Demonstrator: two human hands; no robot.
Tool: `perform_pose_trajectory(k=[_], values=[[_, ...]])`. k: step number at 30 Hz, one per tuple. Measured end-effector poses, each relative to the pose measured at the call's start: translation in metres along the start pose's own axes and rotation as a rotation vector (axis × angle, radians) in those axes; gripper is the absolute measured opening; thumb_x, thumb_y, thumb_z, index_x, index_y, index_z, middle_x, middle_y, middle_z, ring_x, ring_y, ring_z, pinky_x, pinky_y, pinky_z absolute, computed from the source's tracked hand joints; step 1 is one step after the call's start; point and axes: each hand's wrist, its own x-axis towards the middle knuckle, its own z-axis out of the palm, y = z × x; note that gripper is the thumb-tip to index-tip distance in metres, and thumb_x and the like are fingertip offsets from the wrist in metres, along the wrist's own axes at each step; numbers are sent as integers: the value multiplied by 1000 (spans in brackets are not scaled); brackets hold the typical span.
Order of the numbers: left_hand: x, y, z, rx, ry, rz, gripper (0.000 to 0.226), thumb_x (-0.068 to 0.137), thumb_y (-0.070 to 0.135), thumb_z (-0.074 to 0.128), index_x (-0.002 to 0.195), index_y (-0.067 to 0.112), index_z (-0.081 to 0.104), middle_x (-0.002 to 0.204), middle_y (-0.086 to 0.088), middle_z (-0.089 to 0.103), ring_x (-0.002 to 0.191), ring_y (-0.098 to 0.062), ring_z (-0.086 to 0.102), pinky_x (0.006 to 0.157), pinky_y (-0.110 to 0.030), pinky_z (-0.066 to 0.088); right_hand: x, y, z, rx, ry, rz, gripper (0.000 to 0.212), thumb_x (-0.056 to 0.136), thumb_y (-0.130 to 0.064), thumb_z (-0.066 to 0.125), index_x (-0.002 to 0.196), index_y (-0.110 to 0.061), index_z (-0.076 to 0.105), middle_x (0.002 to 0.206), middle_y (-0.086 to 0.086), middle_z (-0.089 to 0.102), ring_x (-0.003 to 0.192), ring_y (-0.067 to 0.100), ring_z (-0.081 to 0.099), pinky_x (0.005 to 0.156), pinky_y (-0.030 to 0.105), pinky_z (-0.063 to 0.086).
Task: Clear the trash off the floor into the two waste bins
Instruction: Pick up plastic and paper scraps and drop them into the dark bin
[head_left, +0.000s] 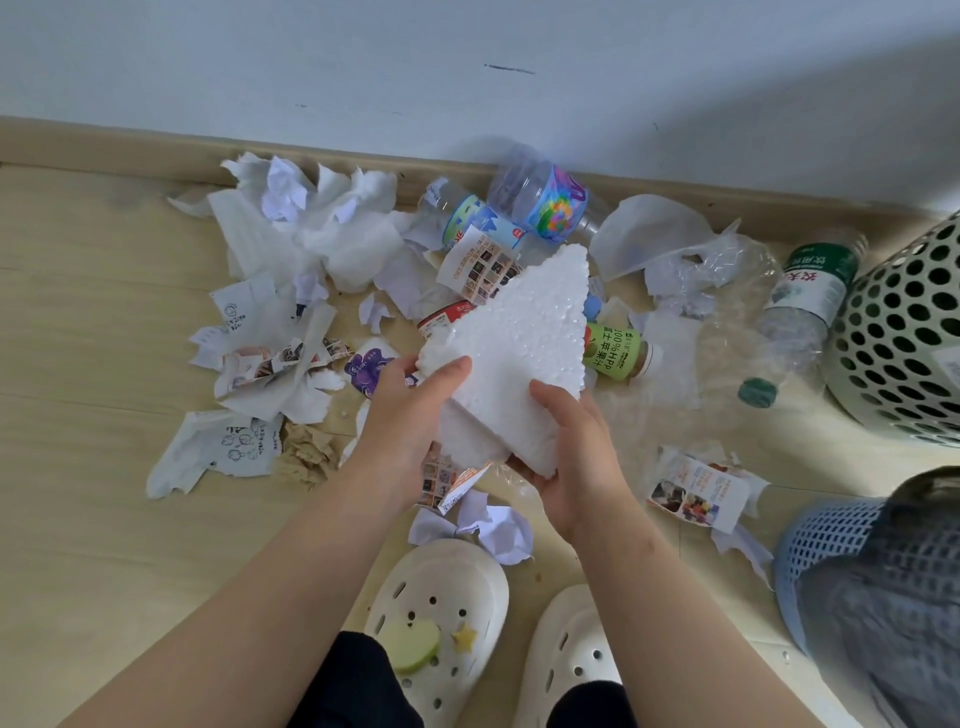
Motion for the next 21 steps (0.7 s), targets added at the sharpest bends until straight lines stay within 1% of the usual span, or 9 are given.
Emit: perform_pose_trajectory(k=[4, 7, 10, 12, 15, 16, 18, 20, 21], values=[[-15, 5, 7, -22, -20, -8, 59, 82, 35, 66, 133, 21, 39, 124, 0, 49, 106, -17, 50, 78, -32, 43, -19, -7, -3, -40, 15, -21, 23, 90, -15, 56, 112, -22, 55, 97, -1, 67, 80, 16, 65, 57, 29, 56], [-40, 13, 16, -5, -44, -11, 55, 84, 34, 65, 131, 22, 40, 112, 3, 48, 89, -12, 50, 66, -27, 42, -47, -17, -8, -25, 67, -45, 15, 90, -16, 56, 104, -22, 57, 92, -1, 66, 79, 17, 64, 57, 30, 55], [-65, 25, 22, 39, -63, -7, 51, 81, 38, 67, 123, 21, 45, 110, 0, 51, 85, -15, 49, 61, -27, 40, -77, -26, -13, -11, 102, -77, 19, 90, -16, 56, 109, -21, 57, 91, -1, 66, 77, 17, 63, 57, 30, 54], [-88, 36, 26, 64, -99, 8, 54, 79, 40, 68, 124, 19, 46, 111, -3, 53, 81, -14, 49, 60, -27, 39, -100, -35, -16, 9, 120, -106, 17, 90, -16, 56, 107, -20, 56, 89, 0, 65, 75, 18, 62, 61, 32, 54], [-130, 55, 30, 111, -157, 46, 55, 81, 39, 66, 126, 17, 44, 104, -4, 50, 84, -19, 48, 59, -27, 37, -139, -49, -19, 45, 121, -139, 14, 90, -17, 56, 104, -19, 54, 90, 2, 63, 75, 20, 61, 64, 34, 55], [-147, 61, 31, 124, -181, 78, 50, 82, 39, 66, 122, 15, 46, 98, -3, 50, 82, -19, 49, 58, -27, 36, -154, -52, -21, 53, 119, -160, 16, 90, -17, 57, 106, -18, 55, 91, 3, 63, 76, 21, 61, 64, 34, 55], [-177, 71, 31, 175, -214, 137, 32, 84, 37, 64, 102, 15, 50, 81, -1, 47, 69, -16, 46, 53, -25, 34, -179, -55, -26, 60, 125, -186, 27, 90, -18, 57, 116, -14, 54, 96, 4, 64, 78, 22, 62, 64, 35, 56], [-212, 78, 29, 227, -251, 196, 22, 86, 35, 62, 82, 20, 47, 75, 1, 45, 62, -12, 43, 52, -24, 33, -210, -58, -33, 66, 135, -210, 33, 89, -20, 58, 121, -13, 53, 98, 6, 63, 77, 23, 61, 60, 32, 56], [-227, 81, 29, 246, -280, 214, 22, 87, 34, 62, 78, 21, 46, 75, 2, 44, 62, -11, 42, 53, -24, 33, -223, -59, -36, 74, 139, -217, 35, 88, -20, 59, 122, -12, 53, 99, 7, 62, 77, 23, 60, 56, 30, 55]])
